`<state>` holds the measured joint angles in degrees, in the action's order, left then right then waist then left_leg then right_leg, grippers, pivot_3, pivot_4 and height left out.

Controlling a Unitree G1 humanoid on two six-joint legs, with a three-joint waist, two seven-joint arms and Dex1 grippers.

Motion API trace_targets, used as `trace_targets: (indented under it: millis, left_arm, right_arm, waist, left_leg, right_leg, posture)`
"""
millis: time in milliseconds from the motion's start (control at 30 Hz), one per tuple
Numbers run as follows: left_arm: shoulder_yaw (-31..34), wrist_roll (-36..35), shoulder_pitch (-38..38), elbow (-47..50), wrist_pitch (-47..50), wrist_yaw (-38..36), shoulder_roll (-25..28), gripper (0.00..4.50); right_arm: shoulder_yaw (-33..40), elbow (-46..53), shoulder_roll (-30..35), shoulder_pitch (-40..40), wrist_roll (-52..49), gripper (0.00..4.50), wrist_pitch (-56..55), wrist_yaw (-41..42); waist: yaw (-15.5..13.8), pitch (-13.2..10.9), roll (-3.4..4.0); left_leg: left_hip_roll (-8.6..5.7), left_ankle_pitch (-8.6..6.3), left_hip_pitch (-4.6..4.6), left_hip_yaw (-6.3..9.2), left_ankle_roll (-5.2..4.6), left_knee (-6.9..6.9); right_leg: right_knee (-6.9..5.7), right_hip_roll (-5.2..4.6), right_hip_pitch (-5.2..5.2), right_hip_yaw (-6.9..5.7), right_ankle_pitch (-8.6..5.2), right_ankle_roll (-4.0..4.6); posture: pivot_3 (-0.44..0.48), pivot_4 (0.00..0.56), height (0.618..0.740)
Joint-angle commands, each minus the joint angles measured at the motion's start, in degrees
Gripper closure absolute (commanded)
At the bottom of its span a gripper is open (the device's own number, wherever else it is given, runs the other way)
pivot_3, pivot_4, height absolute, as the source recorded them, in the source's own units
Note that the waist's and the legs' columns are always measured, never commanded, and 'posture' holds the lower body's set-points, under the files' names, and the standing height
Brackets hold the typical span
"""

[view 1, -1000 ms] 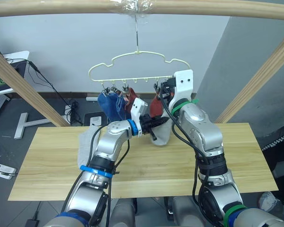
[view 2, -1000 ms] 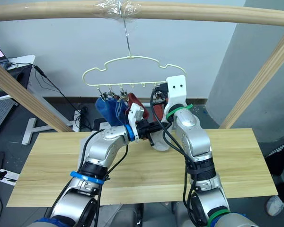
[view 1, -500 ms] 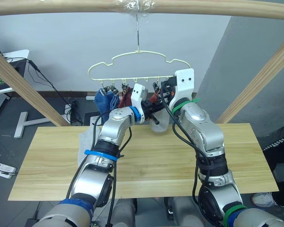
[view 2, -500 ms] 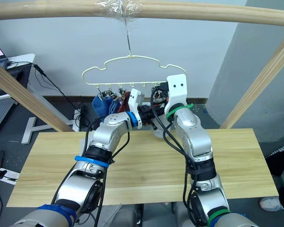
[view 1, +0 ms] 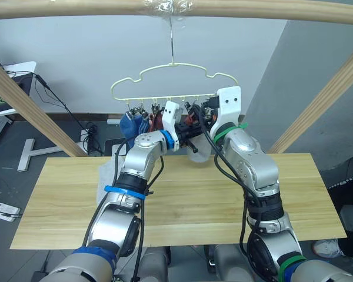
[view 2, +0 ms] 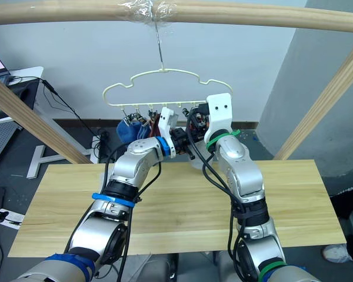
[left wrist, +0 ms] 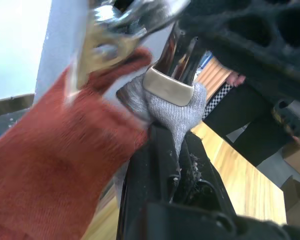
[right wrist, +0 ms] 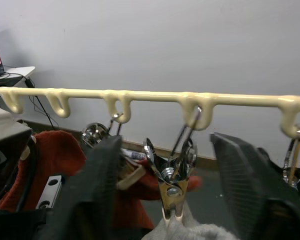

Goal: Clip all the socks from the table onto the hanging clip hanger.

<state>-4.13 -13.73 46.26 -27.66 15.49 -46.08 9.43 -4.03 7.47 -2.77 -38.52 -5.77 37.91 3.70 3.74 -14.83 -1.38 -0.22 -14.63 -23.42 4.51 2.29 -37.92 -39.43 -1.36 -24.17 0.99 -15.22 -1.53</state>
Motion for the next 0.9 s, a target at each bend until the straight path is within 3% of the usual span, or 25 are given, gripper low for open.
trace_targets:
  millis: [33,200,500,700,833,900]
  left_arm:
    - [-0.3,0.7,-0.1,2.1,-2.6,-0.5,0.7,3.73]
    - [-3.3,4.2,-3.1,4.3,-8.2,-2.7,3.3,2.29]
    - [-4.2,4.2,-10.9,12.4,-15.3,-9.7,10.8,2.29]
    - [-2.5,-0.1,-12.8,18.3,-13.5,-14.7,14.6,2.29]
    - [-1.6,-2.6,-10.6,20.0,-10.2,-16.7,16.6,2.25]
    - [-1.5,-3.6,-10.0,21.0,-8.7,-17.8,17.4,2.25]
  right_arm:
    - [-0.6,3.5,0.1,0.1,-0.3,1.21,-0.3,0.5]
    - [-1.0,7.8,1.6,2.3,-0.3,1.21,2.1,0.9]
    - [-2.0,24.6,9.9,9.8,-1.7,1.21,8.5,6.3]
    - [0.8,28.9,7.7,12.0,-1.5,1.21,11.0,2.1]
    - [1.4,27.0,5.0,11.6,-0.4,2.10,11.3,-1.3]
    - [1.5,26.2,4.5,11.2,0.4,2.10,11.3,-2.6]
  waist:
    - [0.0,0.0,0.00]
    - [0.0,0.0,0.00]
    - [0.0,0.0,0.03]
    - [0.0,0.0,0.03]
    - [0.0,0.0,0.03]
    - [0.0,0.0,0.03]
  left_leg:
    - [0.00,0.00,0.00,0.00,0.00,0.00]
    - [0.01,0.00,0.00,0.01,0.00,0.02]
    - [0.02,0.00,-0.05,0.09,-0.01,0.02]
    - [0.04,0.00,-0.06,0.11,-0.01,0.02]
    - [0.03,0.00,-0.06,0.10,-0.01,0.02]
    - [0.02,0.00,-0.06,0.09,-0.01,0.02]
  right_leg:
    - [0.00,0.00,0.00,0.00,0.00,0.00]
    - [0.01,0.00,-0.01,0.00,0.00,0.00]
    - [0.15,-0.01,0.02,-0.02,0.00,0.00]
    - [0.18,0.00,0.03,-0.03,0.00,0.00]
    - [0.19,0.01,0.03,-0.03,0.00,0.00]
    - [0.21,0.01,0.04,-0.03,0.00,-0.01]
  posture:
    - [-0.069,0.239,0.720]
    - [-0.075,0.245,0.720]
    - [-0.071,0.264,0.720]
    - [-0.072,0.267,0.720]
    - [-0.075,0.267,0.720]
    - [-0.070,0.265,0.720]
